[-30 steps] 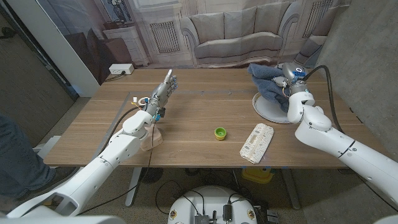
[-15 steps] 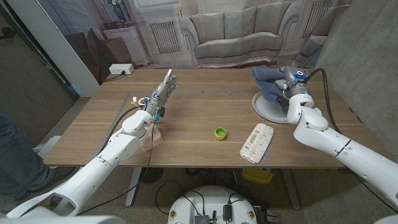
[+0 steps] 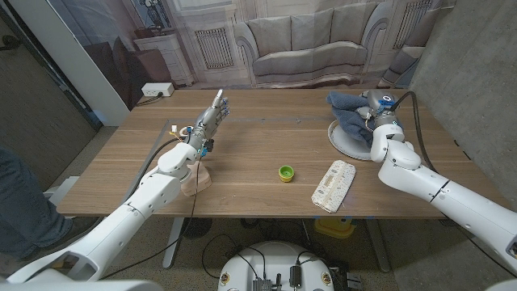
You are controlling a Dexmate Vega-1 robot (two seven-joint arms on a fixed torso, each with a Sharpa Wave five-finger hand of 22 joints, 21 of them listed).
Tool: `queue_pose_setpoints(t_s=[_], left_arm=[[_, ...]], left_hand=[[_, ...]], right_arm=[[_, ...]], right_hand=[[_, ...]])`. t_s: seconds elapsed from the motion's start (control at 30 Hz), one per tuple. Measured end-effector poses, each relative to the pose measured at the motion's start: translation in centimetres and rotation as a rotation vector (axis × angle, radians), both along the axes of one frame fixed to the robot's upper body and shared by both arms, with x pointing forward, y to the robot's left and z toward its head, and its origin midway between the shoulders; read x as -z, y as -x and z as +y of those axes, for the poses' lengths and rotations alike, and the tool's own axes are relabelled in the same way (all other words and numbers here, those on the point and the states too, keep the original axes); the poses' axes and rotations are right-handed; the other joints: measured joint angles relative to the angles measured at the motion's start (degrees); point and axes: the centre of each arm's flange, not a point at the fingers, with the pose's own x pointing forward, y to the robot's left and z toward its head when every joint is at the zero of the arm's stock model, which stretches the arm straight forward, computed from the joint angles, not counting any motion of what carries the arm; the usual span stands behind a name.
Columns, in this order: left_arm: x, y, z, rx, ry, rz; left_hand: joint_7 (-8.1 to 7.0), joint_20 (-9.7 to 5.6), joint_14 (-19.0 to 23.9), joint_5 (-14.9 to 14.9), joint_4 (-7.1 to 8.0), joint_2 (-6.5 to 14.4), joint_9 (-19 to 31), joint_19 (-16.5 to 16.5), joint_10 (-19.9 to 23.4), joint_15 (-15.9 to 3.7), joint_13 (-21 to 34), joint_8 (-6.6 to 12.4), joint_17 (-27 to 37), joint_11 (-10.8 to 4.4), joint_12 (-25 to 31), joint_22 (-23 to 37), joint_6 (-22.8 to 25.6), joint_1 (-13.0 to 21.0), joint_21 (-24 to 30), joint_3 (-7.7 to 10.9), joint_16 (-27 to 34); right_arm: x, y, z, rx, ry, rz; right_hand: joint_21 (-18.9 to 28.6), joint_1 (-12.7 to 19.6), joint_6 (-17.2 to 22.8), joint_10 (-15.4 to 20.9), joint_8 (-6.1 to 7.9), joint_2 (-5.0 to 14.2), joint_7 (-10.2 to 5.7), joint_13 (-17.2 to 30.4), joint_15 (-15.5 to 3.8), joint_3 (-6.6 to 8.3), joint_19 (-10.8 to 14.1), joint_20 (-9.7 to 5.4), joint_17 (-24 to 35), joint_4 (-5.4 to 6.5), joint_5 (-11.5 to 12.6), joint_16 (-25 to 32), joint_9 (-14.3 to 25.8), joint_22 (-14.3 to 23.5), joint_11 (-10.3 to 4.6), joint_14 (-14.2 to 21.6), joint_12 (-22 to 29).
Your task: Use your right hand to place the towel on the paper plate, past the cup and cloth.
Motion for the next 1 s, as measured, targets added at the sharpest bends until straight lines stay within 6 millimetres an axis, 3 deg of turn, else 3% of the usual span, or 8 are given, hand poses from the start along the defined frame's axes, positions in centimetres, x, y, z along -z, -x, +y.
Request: queue_pose_setpoints(t_s=[1.0], left_arm=[[0.6,0.8,0.2,-0.014,0.017,0.0]], left_hand=[[0.0,0.0,0.0,-0.22,0.24,0.0,0.0,0.0,0.0,0.0,0.0,0.0,0.0,0.0,0.0,-0.01,0.0,0.0,0.0,-0.23,0.0]], right_arm=[[2.5,-2.3,-0.1,-0.011,-0.031,0.067]], right_hand=[[0.48,0.0,-0.03,0.0,-0.3,0.0,0.01,-0.07,-0.17,0.0,-0.68,0.34,0.01,0.0,-0.05,-0.19,0.26,0.01,0.01,-0.23,-0.21]])
